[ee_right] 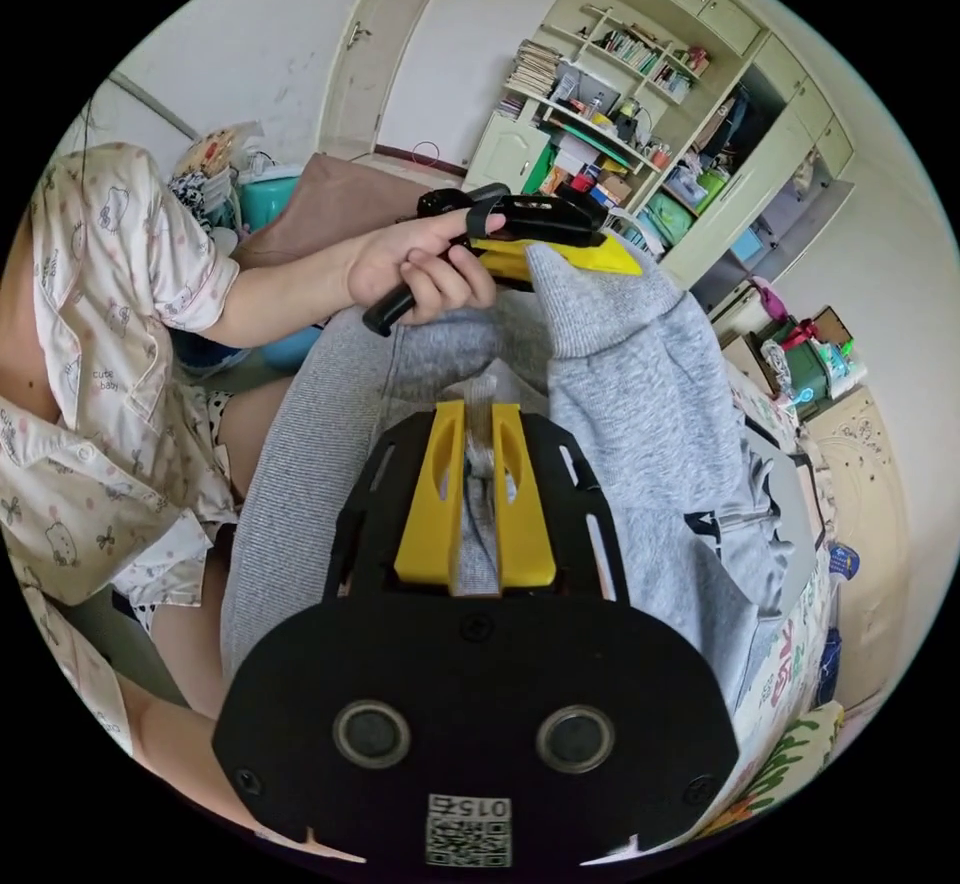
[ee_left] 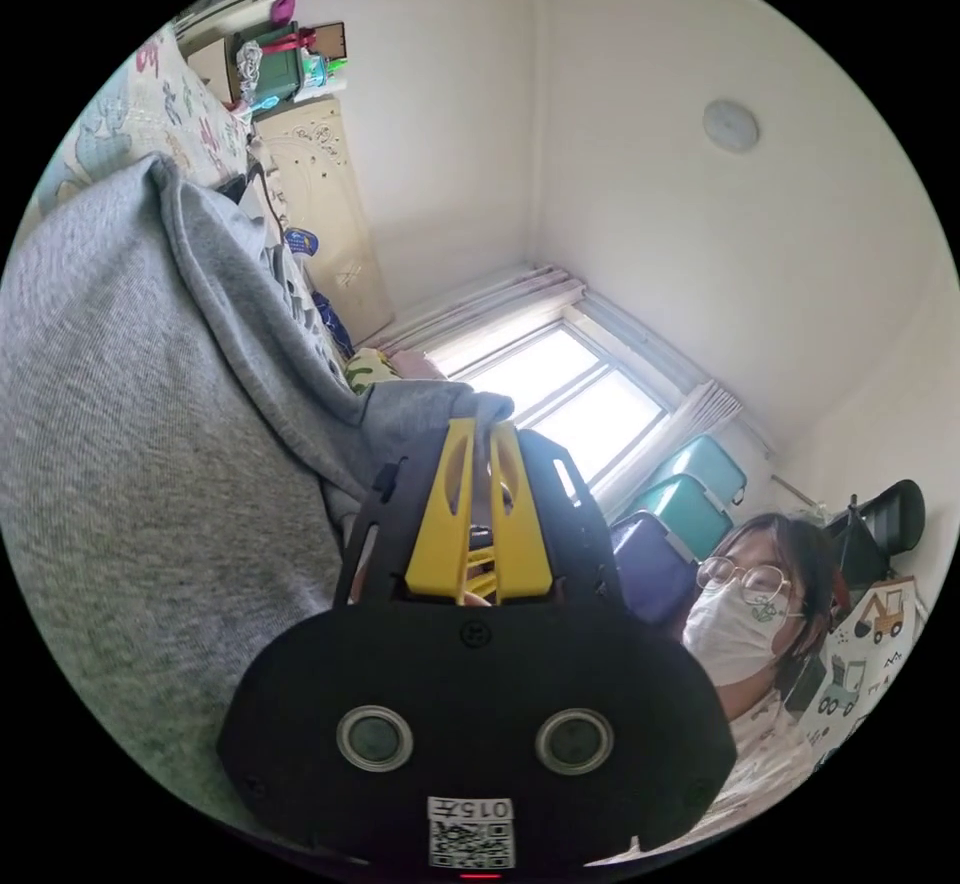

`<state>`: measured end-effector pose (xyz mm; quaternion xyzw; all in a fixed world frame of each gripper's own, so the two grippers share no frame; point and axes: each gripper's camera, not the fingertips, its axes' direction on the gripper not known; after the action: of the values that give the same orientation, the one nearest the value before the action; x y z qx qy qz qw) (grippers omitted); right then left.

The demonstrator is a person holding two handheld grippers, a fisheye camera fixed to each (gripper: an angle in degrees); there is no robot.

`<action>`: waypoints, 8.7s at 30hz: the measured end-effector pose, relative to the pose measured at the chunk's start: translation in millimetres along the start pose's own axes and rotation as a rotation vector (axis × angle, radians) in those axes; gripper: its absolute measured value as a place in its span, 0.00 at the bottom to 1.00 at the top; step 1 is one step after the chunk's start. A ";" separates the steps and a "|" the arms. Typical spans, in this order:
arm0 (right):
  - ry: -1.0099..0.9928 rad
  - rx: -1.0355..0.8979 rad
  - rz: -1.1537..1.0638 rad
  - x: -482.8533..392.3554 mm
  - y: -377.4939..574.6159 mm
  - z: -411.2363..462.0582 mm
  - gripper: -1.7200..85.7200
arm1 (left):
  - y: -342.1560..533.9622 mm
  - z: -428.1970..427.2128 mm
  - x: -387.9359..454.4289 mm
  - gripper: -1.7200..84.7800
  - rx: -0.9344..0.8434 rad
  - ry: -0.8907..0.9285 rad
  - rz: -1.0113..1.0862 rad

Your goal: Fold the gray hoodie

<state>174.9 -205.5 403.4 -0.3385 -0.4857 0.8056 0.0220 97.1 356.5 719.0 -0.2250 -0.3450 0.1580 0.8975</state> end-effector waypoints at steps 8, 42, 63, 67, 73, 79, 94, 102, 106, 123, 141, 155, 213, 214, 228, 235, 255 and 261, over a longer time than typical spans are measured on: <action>0.272 0.055 0.480 108.1 -17.3 -151.9 0.06 | -95.3 -13.1 111.6 0.02 -0.125 -0.445 0.161; 0.138 0.045 1.144 -164.6 108.4 -450.2 0.16 | 181.3 -68.5 2.7 0.18 -0.261 -0.776 0.267; 0.278 -0.021 1.195 -131.2 178.1 -467.3 0.10 | 346.5 2.5 -243.7 0.12 -0.317 -0.768 0.280; 0.270 0.006 1.181 -121.5 199.2 -471.3 0.08 | 391.5 9.1 -282.5 0.08 -0.315 -0.776 0.295; 0.295 -0.034 1.190 -105.4 228.0 -467.8 0.08 | 467.2 19.8 -320.7 0.03 -0.302 -0.864 0.396; 0.283 -0.135 1.189 -89.2 266.8 -422.6 0.07 | 557.1 32.2 -393.0 0.03 -0.373 -0.985 0.439; 0.443 -0.216 1.099 -81.7 316.7 -302.0 0.07 | 820.0 23.9 -588.0 0.04 -0.390 -1.210 0.581; 0.531 -0.202 1.098 -88.8 343.2 -246.1 0.07 | 941.8 -42.1 -706.7 0.04 -0.357 -1.192 0.556; 0.545 -0.185 1.103 -90.8 358.7 -222.6 0.07 | 1005.8 -85.4 -772.9 0.04 -0.348 -1.200 0.563; 0.569 -0.118 1.133 -113.9 391.1 -160.0 0.07 | 1218.2 -328.2 -1043.0 0.07 -0.319 -1.205 0.570; 0.623 -0.255 1.008 -164.8 322.4 -156.3 0.07 | 1318.3 -657.2 -1278.3 0.04 -0.454 -1.282 0.682; 0.554 -0.369 0.983 -192.3 240.4 -212.3 0.06 | 1292.4 -945.2 -1449.5 0.04 -0.526 -1.284 0.639; 0.772 0.958 2.230 298.9 436.3 -1017.2 0.18 | 436.4 -874.5 -1611.9 0.12 -1.617 -0.096 0.907; 0.786 0.925 2.210 311.0 443.4 -1012.7 0.15 | 420.6 -870.5 -1607.9 0.11 -1.622 -0.091 0.878; 1.078 0.692 2.313 288.9 417.8 -929.5 0.08 | 319.9 -846.9 -1520.9 0.10 -1.647 -0.029 0.668; 1.348 0.944 2.180 179.8 417.8 -871.2 0.06 | 332.9 -852.3 -1434.4 0.10 -1.640 -0.042 0.699; 0.533 0.645 0.791 -253.6 49.9 -504.6 0.06 | 414.4 -1288.6 -996.8 0.10 -0.677 -0.611 0.878; 0.457 0.393 1.141 -237.9 97.6 -390.9 0.13 | 554.5 -1515.7 -952.4 0.12 -0.091 -1.080 0.550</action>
<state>608.3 -43.5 333.3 -0.6962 -0.0556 0.6723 -0.2454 393.9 -37.5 -1088.9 -0.2319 -0.6872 0.4609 0.5115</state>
